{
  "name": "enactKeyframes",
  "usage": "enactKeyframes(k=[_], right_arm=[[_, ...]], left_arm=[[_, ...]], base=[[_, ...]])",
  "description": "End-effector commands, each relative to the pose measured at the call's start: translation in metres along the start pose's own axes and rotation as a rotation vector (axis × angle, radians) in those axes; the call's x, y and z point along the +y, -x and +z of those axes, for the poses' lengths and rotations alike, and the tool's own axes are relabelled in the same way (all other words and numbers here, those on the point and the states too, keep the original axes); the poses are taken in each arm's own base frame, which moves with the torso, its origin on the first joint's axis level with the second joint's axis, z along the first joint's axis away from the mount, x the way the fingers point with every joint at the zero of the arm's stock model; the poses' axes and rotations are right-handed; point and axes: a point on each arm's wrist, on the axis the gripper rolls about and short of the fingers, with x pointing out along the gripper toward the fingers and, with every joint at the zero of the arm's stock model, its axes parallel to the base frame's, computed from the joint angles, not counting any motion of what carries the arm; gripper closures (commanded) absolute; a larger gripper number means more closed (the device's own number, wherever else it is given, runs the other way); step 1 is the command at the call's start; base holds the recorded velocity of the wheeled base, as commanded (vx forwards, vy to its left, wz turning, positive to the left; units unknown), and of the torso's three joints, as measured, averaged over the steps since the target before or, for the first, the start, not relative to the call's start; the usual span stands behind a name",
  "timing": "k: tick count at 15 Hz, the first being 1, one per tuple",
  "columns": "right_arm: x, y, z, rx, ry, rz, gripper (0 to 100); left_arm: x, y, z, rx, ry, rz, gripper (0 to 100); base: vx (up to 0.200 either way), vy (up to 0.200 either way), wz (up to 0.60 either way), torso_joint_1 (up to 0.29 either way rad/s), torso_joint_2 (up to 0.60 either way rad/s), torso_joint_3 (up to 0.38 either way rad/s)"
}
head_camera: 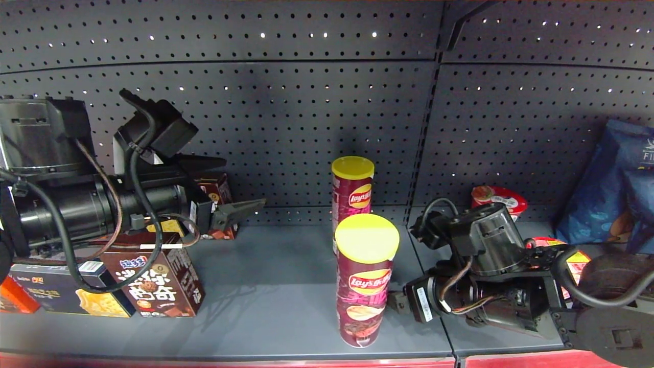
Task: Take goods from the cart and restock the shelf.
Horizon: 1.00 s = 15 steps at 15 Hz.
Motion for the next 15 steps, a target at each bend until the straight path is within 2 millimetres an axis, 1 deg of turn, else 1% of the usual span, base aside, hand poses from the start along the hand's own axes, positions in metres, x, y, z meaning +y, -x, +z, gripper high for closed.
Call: enactKeyframes(k=[1, 5, 9, 11, 13, 15], right_arm=[[0.0, 0.0, 0.0, 0.001, 0.0, 0.001, 0], [0.001, -0.001, 0.0, -0.005, 0.0, 0.003, 0], [0.0, 0.003, 0.0, -0.014, -0.003, 0.004, 0], [-0.003, 0.016, 0.006, -0.055, -0.025, 0.003, 0], [-0.011, 0.044, 0.022, -0.151, -0.063, 0.004, 0], [-0.023, 0.071, 0.032, -0.225, -0.094, -0.014, 0]], left_arm=[[0.0, 0.0, -0.001, 0.002, 0.001, 0.0, 0], [0.0, 0.0, -0.002, 0.007, 0.003, 0.001, 0], [0.0, 0.002, -0.001, 0.002, 0.002, 0.001, 0], [0.002, 0.006, 0.001, -0.007, -0.002, 0.015, 0], [0.002, 0.014, 0.01, -0.04, -0.018, 0.029, 0], [0.0, 0.026, 0.015, -0.062, -0.028, 0.042, 0]], base=[[0.0, 0.0, 0.0, 0.0, 0.0, 0.0], [0.0, 0.0, 0.0, 0.0, 0.0, 0.0], [0.0, 0.0, 0.0, 0.0, 0.0, 0.0], [0.0, 0.0, 0.0, 0.0, 0.0, 0.0], [0.0, 0.0, 0.0, 0.0, 0.0, 0.0], [0.0, 0.0, 0.0, 0.0, 0.0, 0.0]])
